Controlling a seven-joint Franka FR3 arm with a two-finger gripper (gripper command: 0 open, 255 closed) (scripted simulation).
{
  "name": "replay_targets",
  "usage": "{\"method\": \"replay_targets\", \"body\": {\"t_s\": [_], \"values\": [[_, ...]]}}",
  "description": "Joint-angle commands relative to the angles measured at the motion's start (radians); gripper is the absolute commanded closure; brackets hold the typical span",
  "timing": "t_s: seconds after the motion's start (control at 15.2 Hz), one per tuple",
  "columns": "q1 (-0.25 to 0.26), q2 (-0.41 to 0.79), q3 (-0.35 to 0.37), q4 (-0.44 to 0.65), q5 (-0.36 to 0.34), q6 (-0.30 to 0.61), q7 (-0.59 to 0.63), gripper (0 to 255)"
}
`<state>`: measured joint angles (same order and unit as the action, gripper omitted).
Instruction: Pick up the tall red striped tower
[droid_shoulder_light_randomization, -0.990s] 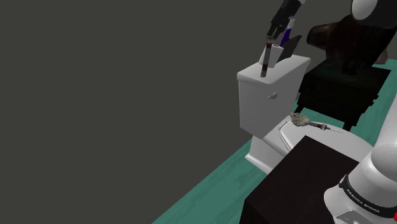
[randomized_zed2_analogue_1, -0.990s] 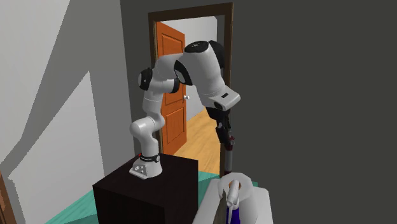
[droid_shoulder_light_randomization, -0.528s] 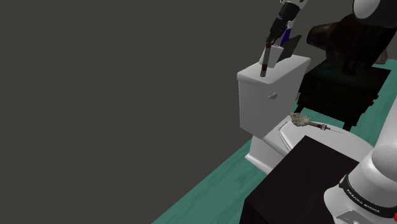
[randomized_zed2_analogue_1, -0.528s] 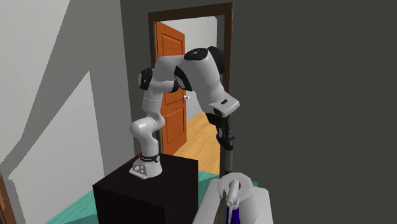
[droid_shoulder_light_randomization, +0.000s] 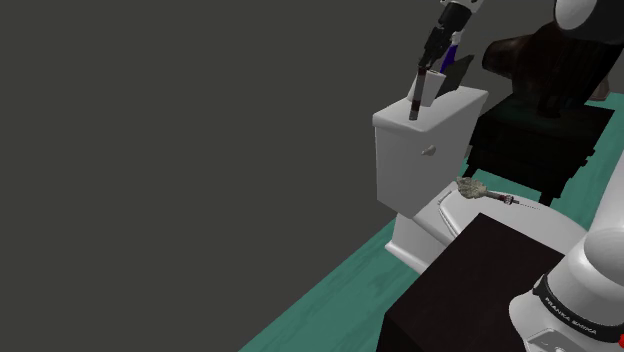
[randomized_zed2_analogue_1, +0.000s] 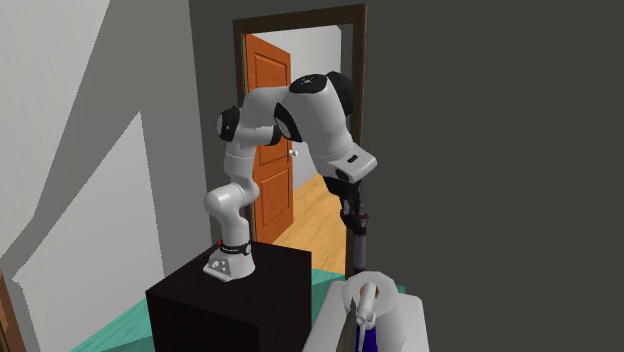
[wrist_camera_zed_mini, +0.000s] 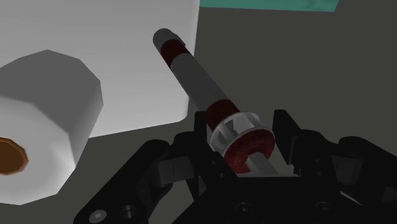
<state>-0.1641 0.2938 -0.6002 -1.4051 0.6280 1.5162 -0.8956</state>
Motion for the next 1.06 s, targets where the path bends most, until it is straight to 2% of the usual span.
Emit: {"method": "replay_targets", "body": {"t_s": [0.0, 0.86, 0.99], "values": [[-0.006, 0.005, 0.000, 0.027, 0.003, -0.021, 0.008, 255], [-0.080, 0.076, 0.003, 0.298, 0.056, -0.213, 0.085, 255], [-0.082, 0.077, 0.003, 0.301, 0.057, -0.216, 0.087, 255]]}}
